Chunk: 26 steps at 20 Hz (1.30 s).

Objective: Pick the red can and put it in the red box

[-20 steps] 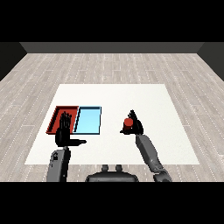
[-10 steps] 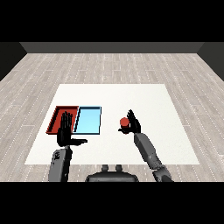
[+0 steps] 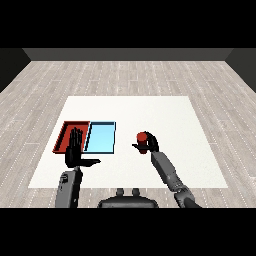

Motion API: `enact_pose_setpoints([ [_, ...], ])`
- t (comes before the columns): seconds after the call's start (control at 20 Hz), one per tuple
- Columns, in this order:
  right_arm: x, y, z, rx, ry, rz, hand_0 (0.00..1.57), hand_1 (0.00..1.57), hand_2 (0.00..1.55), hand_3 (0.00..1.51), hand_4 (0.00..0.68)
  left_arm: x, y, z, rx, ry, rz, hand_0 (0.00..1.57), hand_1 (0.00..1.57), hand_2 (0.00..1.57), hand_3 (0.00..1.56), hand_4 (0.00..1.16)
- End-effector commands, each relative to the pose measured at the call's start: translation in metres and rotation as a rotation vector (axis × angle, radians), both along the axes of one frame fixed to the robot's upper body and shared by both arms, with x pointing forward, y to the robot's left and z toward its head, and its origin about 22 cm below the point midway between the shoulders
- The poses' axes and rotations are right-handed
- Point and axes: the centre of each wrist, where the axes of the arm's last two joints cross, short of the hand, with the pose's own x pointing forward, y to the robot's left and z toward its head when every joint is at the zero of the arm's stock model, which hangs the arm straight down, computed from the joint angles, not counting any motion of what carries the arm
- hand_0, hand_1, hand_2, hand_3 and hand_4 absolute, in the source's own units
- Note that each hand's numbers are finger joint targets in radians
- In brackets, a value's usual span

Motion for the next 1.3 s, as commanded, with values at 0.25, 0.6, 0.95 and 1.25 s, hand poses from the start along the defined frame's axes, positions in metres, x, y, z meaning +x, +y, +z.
enact_pose_setpoints([
  [0.25, -0.016, 0.015, -0.001, -0.081, 0.039, 0.003, 1.53, 1.53, 1.47, 1.41, 0.546, 0.003, 0.001, -0.009, 0.016, 0.015, 0.015, 0.0, 0.0, 0.0, 0.0, 0.0],
  [0.6, 0.003, -0.004, 0.018, -0.079, -0.046, -0.023, 1.53, 1.53, 1.47, 1.4, 0.578, 0.004, 0.01, -0.003, -0.014, 0.002, -0.004, 0.0, 0.0, 0.0, 0.0, 0.0],
  [0.95, 0.0, 0.015, 0.065, -0.023, -0.177, -0.021, 1.55, 1.55, 1.46, 1.38, 0.581, 0.01, 0.015, -0.016, 0.004, 0.022, -0.029, 0.0, 0.0, 0.0, 0.0, 0.0],
  [1.25, -0.011, -0.017, 0.09, -0.052, -0.231, -0.05, 1.52, 1.52, 1.46, 1.38, 0.608, -0.005, -0.007, -0.001, 0.013, 0.022, -0.026, 0.0, 0.0, 0.0, 0.0, 0.0],
])
